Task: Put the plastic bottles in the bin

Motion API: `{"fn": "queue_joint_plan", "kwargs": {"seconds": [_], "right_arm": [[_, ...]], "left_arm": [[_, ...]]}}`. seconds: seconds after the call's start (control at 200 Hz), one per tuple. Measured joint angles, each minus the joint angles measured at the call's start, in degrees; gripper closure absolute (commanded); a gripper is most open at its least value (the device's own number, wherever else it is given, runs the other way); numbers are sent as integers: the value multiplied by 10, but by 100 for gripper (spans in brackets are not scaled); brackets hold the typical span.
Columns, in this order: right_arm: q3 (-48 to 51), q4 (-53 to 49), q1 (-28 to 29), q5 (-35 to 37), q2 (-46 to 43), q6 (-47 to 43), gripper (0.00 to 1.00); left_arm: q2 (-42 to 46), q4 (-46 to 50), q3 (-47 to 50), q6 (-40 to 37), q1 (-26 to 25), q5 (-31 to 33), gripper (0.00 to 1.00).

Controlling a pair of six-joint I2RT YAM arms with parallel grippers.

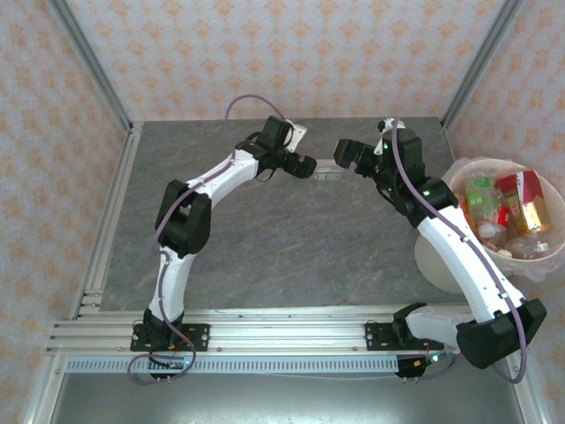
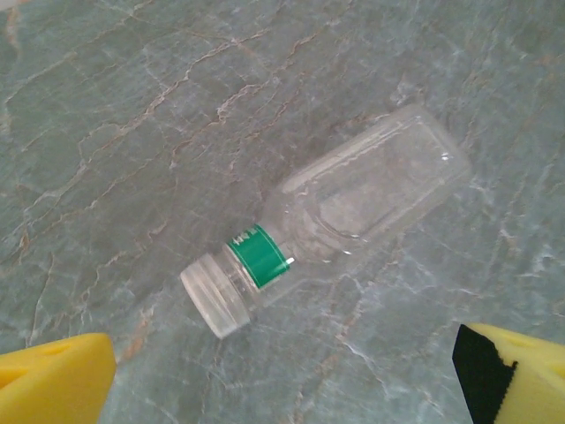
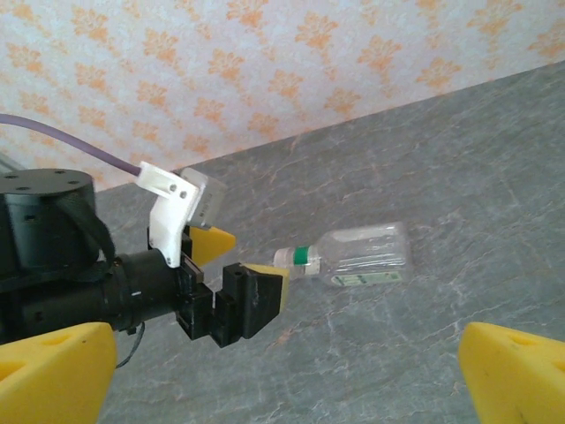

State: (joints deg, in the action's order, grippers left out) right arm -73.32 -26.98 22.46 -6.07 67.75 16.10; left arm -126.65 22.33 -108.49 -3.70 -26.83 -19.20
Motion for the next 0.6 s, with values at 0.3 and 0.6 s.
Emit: {"fn": "queue_joint_plan", "kwargs": {"seconds": [0.3, 0.6], "right_arm": [[15, -2, 0, 28, -7, -2, 1], [19, -6, 0, 43, -7, -9, 1]], "left_arm": [[-26, -65, 40, -167, 3, -7, 0], [-116, 16, -112, -339, -2, 38, 1]]}}
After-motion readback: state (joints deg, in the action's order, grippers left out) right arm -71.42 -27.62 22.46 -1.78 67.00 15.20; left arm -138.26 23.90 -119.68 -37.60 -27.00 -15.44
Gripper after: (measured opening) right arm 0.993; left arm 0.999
